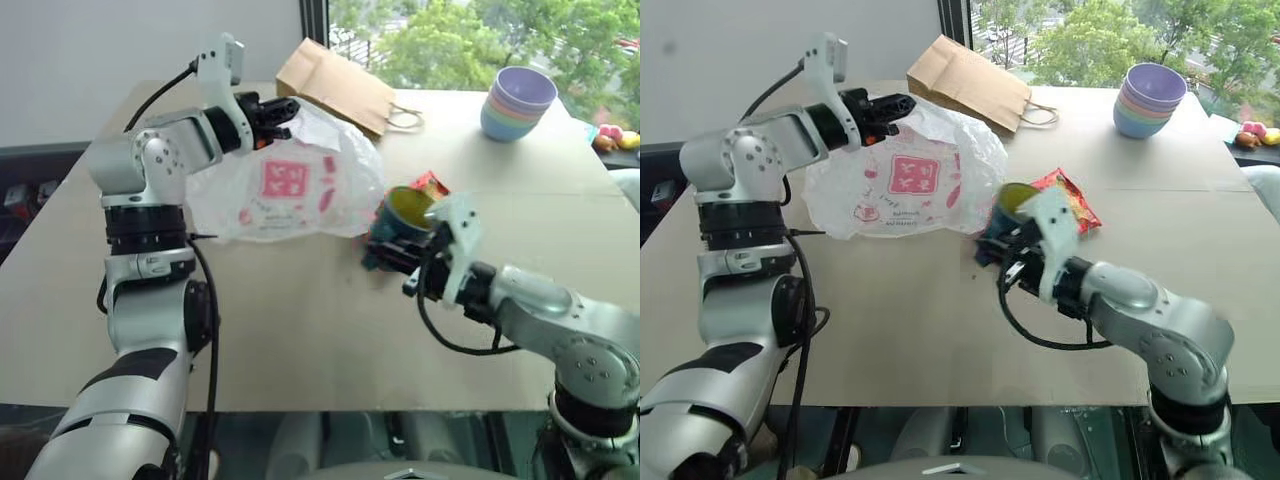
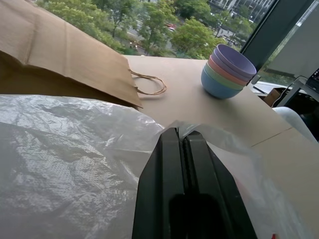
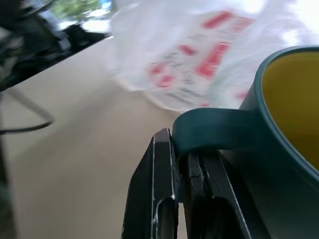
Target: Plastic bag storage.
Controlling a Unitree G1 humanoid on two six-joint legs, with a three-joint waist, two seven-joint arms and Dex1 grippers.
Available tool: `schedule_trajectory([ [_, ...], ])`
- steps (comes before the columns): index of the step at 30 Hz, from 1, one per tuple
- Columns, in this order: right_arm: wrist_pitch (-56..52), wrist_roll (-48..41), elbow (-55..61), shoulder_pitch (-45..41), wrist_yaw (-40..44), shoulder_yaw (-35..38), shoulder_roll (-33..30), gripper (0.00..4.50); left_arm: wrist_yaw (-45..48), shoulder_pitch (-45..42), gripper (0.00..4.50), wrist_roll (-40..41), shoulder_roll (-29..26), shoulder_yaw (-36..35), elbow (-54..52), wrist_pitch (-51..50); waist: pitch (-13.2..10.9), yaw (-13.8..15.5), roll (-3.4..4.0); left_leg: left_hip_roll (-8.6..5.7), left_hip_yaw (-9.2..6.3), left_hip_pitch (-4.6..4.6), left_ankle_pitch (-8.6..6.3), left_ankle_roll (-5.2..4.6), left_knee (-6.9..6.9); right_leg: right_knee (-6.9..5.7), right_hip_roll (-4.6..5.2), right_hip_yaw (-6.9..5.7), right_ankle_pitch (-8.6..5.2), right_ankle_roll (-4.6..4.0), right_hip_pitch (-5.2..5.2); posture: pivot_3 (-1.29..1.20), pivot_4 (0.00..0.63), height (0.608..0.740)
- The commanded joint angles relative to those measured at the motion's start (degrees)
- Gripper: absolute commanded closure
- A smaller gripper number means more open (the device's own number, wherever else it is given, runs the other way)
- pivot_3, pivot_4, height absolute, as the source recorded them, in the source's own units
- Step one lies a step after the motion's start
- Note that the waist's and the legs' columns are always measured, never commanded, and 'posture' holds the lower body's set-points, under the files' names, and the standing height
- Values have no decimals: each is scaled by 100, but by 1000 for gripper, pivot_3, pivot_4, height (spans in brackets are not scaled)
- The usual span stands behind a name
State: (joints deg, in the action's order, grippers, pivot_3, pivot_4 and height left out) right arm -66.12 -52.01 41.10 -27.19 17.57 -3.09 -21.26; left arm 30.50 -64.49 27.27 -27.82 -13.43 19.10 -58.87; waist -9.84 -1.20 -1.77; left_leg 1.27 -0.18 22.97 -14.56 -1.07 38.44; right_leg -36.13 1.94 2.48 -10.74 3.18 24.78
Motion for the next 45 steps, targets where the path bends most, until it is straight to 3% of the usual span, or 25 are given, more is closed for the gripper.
schedule_trajectory([
  [1, 774, 291, -1186, -936, 1465, -562, -50, 4416, -143, -351, 4500, 147, 141, -74, -56, -100, -2, -11, 0, -1, 3, 0, 0, 0, 3, 2, 1, 1, 5, -6, -1, 0, 150, 740],
  [5, 1257, 492, -2312, -1929, 2283, -916, 363, 4416, -123, -282, 4500, 94, 220, 123, -260, -138, -3, -63, 2, -1, 0, 0, 0, 0, 1, 3, -1, 1, 7, -8, 0, 0, 150, 740],
  [11, 1327, 466, -2819, -2317, 2686, -996, 899, 4416, -254, -164, 4500, 128, 257, 93, -516, -189, -3, -71, 2, -4, -6, 39, 0, 2, -4, -3, 8, -5, 10, -13, 35, 0, 150, 740],
  [13, 1495, 765, -3127, -2386, 2646, -1113, 1060, 4416, -289, -142, 4500, 229, 253, -17, -600, -331, -2, -74, 3, -10, -5, 90, 1, 4, 9, -41, 14, -4, 11, -13, 87, 0, 150, 740],
  [17, 2327, 1781, -4372, -2473, 2260, -1246, 1387, 4416, -74, -61, 4500, 836, 29, -326, -1042, -1187, -3, -108, 4, -15, -6, 87, 2, 5, 10, -53, 19, -4, 11, -13, 93, 0, 150, 740],
  [21, 2839, 2239, -5139, -2521, 2023, -976, 1542, 4416, 133, 428, 4500, 1100, -481, -144, -1749, -1793, -7, -144, 10, -15, -4, 72, 3, 7, 10, -56, 18, 4, 10, -13, 92, 0, 150, 740],
  [26, 2630, 2228, -4720, -2301, 2171, -795, 1290, 4416, 591, 853, 4500, 2342, -810, -470, -2632, -3231, -11, -105, 14, -16, -18, 80, 8, 16, 11, -59, 19, -6, 10, -14, 94, 0, 150, 740],
  [30, 2861, 2481, -4829, -2305, 2166, -884, 1297, 4416, 179, 816, 4500, 3351, -749, -785, -2436, -3363, -11, -124, 14, -18, -28, 74, 9, 17, 12, -60, 22, -1, 10, -14, 92, 0, 150, 740],
  [36, 4369, 3009, -6366, -2849, 2009, -792, 2361, 4416, -1132, 607, 4500, 4109, -370, -1526, -1683, -3363, -12, -187, 15, -10, -22, 61, 23, 39, 12, -69, 7, -1, 14, -20, 90, 0, 150, 740],
  [37, 4715, 3126, -6694, -2948, 1958, -739, 2520, 3747, -1281, 670, 4500, 4226, -399, -1564, -1661, -3363, -12, -218, 15, -8, -24, 56, 24, 41, 9, -71, 4, 1, 16, -23, 90, 0, 150, 740],
  [38, 4949, 3213, -6883, -2992, 1986, -732, 2622, 3499, -1422, 732, 4500, 4325, -423, -1599, -1665, -3363, -12, -230, 15, -6, -25, 56, 25, 43, 7, -73, 2, 1, 19, -28, 90, 0, 150, 740],
  [41, 5785, 3831, -7316, -3054, 1502, -904, 2929, 2117, -1712, 1024, 4500, 4508, -555, -1773, -1596, -3363, -12, -244, 15, -7, -34, 60, 28, 49, 2, -69, 9, 1, 21, -31, 91, 0, 150, 740],
  [43, 5751, 3762, -7339, -2952, 1931, -949, 3003, 2117, -1817, 1299, 4500, 4430, -584, -1795, -1722, -3363, -12, -241, 15, -14, -47, 69, 30, 53, 1, -65, 20, 0, 21, -30, 96, 0, 150, 740],
  [45, 5662, 3702, -7048, -2786, 2231, -985, 2946, 1589, -2076, 1414, 4500, 4317, -418, -1929, -1736, -3230, -11, -211, 14, -19, -53, 73, 38, 68, 1, -63, 25, -3, 21, -30, 96, 0, 150, 740],
])
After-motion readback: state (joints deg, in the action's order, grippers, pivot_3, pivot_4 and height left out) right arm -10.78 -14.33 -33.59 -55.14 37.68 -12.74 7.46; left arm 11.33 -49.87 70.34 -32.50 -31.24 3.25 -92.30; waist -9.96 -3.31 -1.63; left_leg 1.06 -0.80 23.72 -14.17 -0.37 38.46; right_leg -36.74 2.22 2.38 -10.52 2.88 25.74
